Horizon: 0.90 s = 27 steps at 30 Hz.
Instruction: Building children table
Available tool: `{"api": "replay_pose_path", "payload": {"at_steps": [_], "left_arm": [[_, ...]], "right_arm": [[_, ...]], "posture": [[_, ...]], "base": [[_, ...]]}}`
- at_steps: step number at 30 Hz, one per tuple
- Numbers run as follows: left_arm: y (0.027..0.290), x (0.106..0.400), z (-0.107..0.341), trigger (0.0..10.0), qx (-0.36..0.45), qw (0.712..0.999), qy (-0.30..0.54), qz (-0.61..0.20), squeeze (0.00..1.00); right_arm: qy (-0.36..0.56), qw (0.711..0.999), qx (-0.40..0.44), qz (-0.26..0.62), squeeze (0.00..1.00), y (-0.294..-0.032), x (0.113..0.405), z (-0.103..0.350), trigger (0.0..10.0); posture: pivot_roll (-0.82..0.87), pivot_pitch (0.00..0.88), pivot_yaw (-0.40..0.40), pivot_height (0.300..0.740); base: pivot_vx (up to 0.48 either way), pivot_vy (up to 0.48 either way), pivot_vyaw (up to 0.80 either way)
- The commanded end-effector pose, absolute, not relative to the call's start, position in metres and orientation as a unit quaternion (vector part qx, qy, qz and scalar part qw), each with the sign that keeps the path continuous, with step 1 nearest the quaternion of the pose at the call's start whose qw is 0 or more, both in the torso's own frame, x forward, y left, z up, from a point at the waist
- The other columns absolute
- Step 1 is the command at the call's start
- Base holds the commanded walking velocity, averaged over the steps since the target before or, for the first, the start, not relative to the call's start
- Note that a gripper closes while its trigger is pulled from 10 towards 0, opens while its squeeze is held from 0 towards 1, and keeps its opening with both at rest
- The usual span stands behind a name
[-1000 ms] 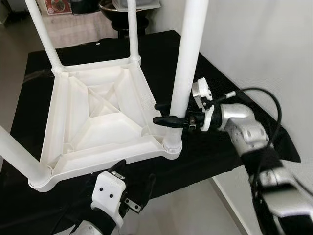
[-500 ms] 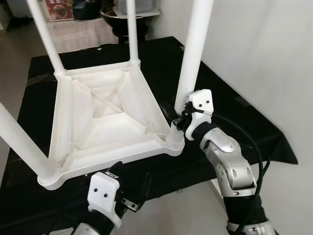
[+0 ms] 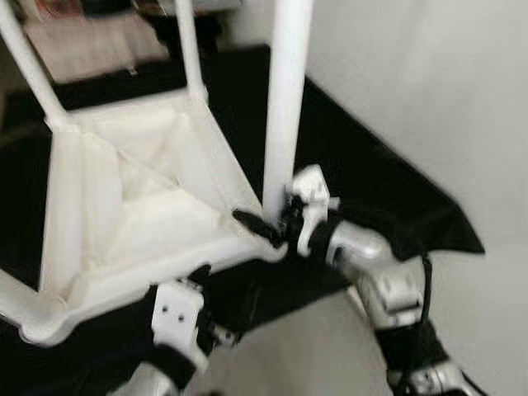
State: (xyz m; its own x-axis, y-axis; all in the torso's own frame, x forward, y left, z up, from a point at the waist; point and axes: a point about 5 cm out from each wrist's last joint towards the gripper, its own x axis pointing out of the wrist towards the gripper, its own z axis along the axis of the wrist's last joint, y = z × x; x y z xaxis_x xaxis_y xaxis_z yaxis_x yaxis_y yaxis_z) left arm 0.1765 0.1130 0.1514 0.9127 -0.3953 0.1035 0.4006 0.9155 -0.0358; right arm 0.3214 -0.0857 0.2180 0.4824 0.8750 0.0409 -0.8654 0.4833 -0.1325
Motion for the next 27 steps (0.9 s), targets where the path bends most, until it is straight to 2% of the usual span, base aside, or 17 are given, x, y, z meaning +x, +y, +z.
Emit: {"api": "replay_pose_path", "payload": {"at_steps": [1,2,3,4,6,10,13,15,16,20,27], "left_arm": [[0.114,0.175,0.148,10.0,-0.037,0.978,-0.042,-0.199,0.00],[0.113,0.175,0.148,10.0,-0.038,0.978,-0.042,-0.199,0.00],[0.113,0.175,0.148,10.0,-0.038,0.978,-0.042,-0.199,0.00],[0.113,0.175,0.148,10.0,-0.039,0.978,-0.043,-0.199,0.00],[0.112,0.175,0.148,10.0,-0.039,0.978,-0.043,-0.200,0.00],[0.112,0.175,0.149,10.0,-0.039,0.978,-0.044,-0.200,0.00],[0.111,0.172,0.150,10.0,-0.039,0.978,-0.044,-0.199,0.00],[0.111,0.172,0.150,10.0,-0.039,0.978,-0.044,-0.199,0.00],[0.112,0.170,0.151,10.0,-0.038,0.978,-0.043,-0.198,0.00],[0.113,0.168,0.151,10.0,-0.038,0.978,-0.042,-0.200,0.00],[0.112,0.164,0.152,10.0,-0.038,0.978,-0.038,-0.201,0.00]], "right_arm": [[-0.046,0.829,-0.055,0.555,1.00,-0.085,0.319,0.213,10.0],[-0.041,0.804,-0.077,0.588,1.00,-0.089,0.320,0.215,10.0],[-0.041,0.804,-0.077,0.588,1.00,-0.089,0.320,0.215,10.0],[-0.032,0.776,-0.094,0.622,0.00,-0.096,0.331,0.225,10.0],[-0.025,0.757,-0.088,0.647,0.00,-0.097,0.338,0.234,10.0],[-0.023,0.747,-0.085,0.659,0.00,-0.098,0.339,0.236,10.0],[-0.026,0.708,-0.074,0.702,0.00,-0.087,0.346,0.249,10.0],[-0.026,0.702,-0.073,0.708,0.00,-0.086,0.347,0.251,10.0],[-0.013,0.683,-0.078,0.726,0.00,-0.083,0.349,0.249,0.0],[-0.008,0.667,-0.077,0.741,0.00,-0.081,0.351,0.249,0.0],[-0.012,0.675,-0.069,0.734,0.00,-0.081,0.354,0.244,0.0]], "posture": [[-0.02,0.199,-0.029,0.740],[-0.02,0.196,-0.028,0.740],[-0.02,0.196,-0.028,0.740],[-0.01,0.196,-0.032,0.740],[0.00,0.194,-0.034,0.740],[0.00,0.194,-0.035,0.740],[0.02,0.205,-0.033,0.740],[0.02,0.205,-0.033,0.740],[0.04,0.219,-0.021,0.740],[0.06,0.230,-0.026,0.740],[0.05,0.238,-0.022,0.740]], "base": [[0.000,0.000,0.00],[0.000,0.000,0.00],[0.000,0.000,0.00],[0.000,0.000,0.00],[0.000,0.000,0.00],[0.000,0.000,0.00],[0.000,0.000,0.00],[0.000,0.000,0.00],[0.000,0.000,0.00],[0.000,0.000,0.00],[0.000,0.000,0.00]]}}
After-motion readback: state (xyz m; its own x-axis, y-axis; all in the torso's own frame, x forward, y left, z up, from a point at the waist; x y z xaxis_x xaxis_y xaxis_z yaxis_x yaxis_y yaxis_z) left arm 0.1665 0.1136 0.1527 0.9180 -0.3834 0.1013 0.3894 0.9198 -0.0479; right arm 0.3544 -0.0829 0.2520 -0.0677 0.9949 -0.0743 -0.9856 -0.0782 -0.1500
